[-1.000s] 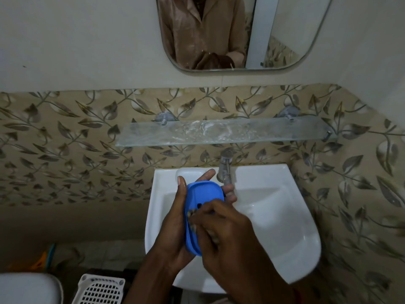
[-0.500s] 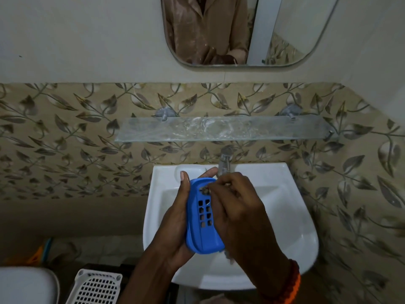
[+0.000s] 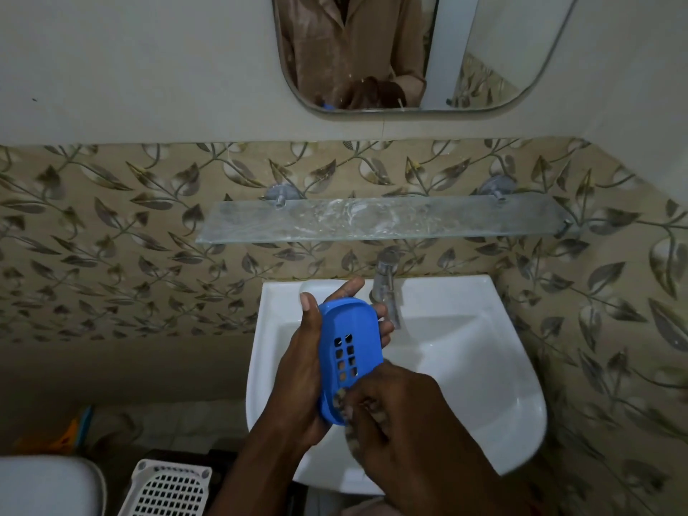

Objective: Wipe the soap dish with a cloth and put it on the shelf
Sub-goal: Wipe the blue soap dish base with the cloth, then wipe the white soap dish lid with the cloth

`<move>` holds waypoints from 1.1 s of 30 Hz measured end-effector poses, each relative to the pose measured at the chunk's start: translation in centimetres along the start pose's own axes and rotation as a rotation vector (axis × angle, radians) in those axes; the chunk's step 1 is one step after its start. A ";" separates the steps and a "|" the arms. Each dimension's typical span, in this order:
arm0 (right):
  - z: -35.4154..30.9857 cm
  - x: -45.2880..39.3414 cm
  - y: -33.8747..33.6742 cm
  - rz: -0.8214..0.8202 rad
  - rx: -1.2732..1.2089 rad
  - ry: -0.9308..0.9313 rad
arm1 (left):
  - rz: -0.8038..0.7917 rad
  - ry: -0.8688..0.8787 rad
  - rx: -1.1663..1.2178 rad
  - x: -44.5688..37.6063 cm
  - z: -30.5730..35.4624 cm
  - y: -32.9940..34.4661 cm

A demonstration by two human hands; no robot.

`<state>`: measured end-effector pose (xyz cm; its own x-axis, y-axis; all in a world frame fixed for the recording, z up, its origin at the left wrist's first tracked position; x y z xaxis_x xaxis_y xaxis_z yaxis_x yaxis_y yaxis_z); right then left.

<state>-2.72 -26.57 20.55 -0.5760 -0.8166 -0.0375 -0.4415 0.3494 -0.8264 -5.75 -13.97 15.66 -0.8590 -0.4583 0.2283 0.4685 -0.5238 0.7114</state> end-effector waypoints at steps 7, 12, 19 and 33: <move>-0.9 0.0 0.0 -0.060 0.116 -0.112 | 0.020 0.035 0.065 -0.5 0.6 -0.7; 1.4 -1.0 -0.1 0.002 0.276 -0.039 | 0.119 -0.027 0.154 0.0 0.0 -3.6; 9.3 -7.4 7.7 -0.013 -0.235 0.485 | 0.147 -0.124 0.378 1.9 -0.8 -8.8; 13.2 -24.2 15.9 -0.093 -0.090 0.616 | 0.205 -0.395 0.479 1.1 -1.7 -14.1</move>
<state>13.30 -7.30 0.95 -0.8113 -0.4400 0.3851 -0.5495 0.3488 -0.7592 -12.91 -8.33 4.75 -0.8162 -0.1684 0.5527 0.5652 -0.0341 0.8242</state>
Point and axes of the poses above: each hand's wrist, its own x-axis away from the middle knuckle, its own y-axis out of the palm, z = x × y, the point moved 3 cm from there along -x, towards the middle knuckle, and after that the axes turned 9 degrees about x, right-handed, at the moved point
